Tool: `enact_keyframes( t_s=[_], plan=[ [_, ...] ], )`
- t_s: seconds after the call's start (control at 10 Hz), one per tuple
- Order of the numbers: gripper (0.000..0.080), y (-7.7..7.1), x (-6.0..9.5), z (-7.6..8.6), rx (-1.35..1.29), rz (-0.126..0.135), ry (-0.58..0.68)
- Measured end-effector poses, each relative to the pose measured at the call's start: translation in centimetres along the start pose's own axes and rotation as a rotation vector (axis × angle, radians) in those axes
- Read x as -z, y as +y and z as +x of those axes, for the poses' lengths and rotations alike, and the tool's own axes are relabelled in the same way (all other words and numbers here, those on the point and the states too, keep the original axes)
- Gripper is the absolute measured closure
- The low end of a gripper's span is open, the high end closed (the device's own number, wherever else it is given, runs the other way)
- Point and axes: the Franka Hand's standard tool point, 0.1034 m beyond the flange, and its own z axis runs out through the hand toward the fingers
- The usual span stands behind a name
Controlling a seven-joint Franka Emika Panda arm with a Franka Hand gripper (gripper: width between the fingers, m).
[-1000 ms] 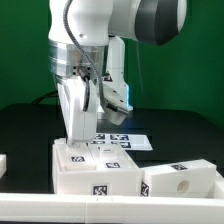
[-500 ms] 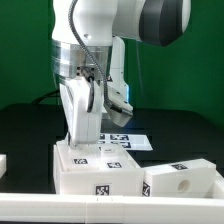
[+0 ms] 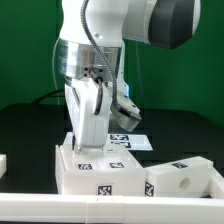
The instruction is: Assemble cabinet
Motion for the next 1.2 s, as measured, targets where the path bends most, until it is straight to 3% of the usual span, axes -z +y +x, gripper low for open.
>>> enact_keyframes(
  t_s=[0.2,0.3,0.4,0.5,0.6,0.7,0.8,1.0,1.2],
  plan=[
    [0.0735,0.1,0.0,0.1,0.0,0.0,-0.001],
    [0.0642,0.1,0.2,0.3,-0.003,0.001,-0.004],
    [0.0493,0.1,0.3,0.4,-0.005,0.004,-0.005],
    [0.0493,0.1,0.5,0.5,-0.008,0.006,-0.009],
    [0.0284,0.2,0.9,0.6,-0.013,0.004,-0.018],
    [0.0284,0.5,1.7,0.6,-0.023,-0.004,-0.038],
    [0.0179,0.6,2.6,0.3,-0.045,-0.006,-0.06],
    [0.0155,0.4,4.2,-1.1,-0.131,-0.005,-0.094],
    [0.0151,-1.1,4.7,-4.3,-0.163,-0.003,-0.095]
  ],
)
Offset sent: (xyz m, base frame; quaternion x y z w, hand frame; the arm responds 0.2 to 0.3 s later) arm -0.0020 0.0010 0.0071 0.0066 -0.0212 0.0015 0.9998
